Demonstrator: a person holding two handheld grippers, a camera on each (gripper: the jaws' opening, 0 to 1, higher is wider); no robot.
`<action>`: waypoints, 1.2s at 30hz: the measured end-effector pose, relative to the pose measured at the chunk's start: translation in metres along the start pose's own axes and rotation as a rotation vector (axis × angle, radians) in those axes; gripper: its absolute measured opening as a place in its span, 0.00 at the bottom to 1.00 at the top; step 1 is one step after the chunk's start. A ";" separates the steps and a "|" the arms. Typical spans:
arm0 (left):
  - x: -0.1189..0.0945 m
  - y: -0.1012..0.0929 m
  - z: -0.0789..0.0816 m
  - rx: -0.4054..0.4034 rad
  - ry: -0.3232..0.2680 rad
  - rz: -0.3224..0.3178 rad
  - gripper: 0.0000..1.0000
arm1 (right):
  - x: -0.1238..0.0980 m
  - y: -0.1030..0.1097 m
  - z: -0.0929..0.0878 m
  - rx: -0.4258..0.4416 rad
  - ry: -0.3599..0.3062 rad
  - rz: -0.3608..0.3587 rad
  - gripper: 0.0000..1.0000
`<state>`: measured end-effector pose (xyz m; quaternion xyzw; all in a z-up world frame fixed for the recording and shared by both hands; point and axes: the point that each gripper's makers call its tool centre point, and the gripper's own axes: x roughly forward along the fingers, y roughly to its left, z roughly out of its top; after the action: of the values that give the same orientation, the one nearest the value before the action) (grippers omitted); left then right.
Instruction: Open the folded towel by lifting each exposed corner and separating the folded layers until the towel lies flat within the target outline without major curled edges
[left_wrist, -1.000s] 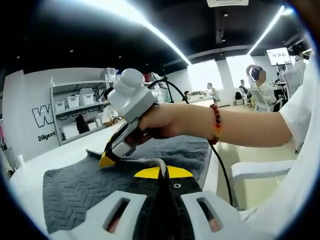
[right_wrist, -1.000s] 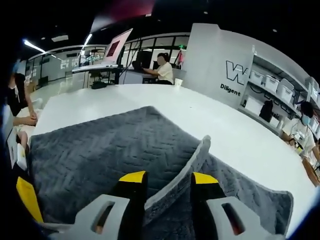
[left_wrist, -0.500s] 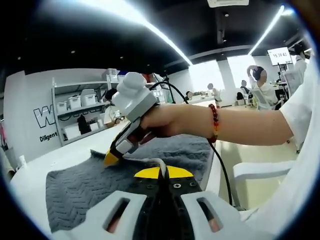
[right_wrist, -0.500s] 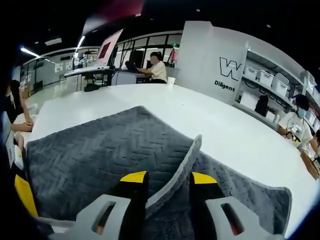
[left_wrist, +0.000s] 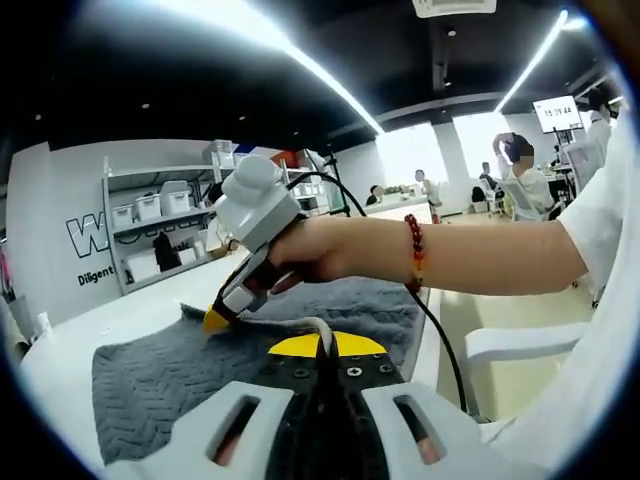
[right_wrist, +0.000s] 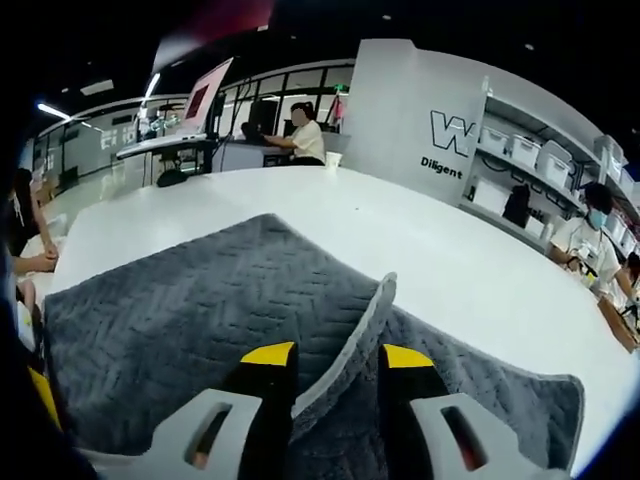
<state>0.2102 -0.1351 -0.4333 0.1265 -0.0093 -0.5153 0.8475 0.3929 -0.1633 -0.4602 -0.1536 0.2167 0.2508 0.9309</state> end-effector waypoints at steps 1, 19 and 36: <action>0.000 0.000 0.000 0.001 0.000 0.000 0.01 | 0.000 0.000 0.000 -0.001 0.000 0.001 0.28; 0.004 -0.002 -0.001 0.003 0.002 -0.011 0.01 | 0.011 -0.005 0.000 0.003 0.020 -0.039 0.27; 0.005 -0.004 -0.002 0.002 0.003 -0.019 0.01 | 0.024 -0.015 0.000 0.025 0.026 -0.069 0.23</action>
<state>0.2092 -0.1404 -0.4367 0.1281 -0.0072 -0.5231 0.8426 0.4193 -0.1661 -0.4693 -0.1528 0.2265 0.2138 0.9379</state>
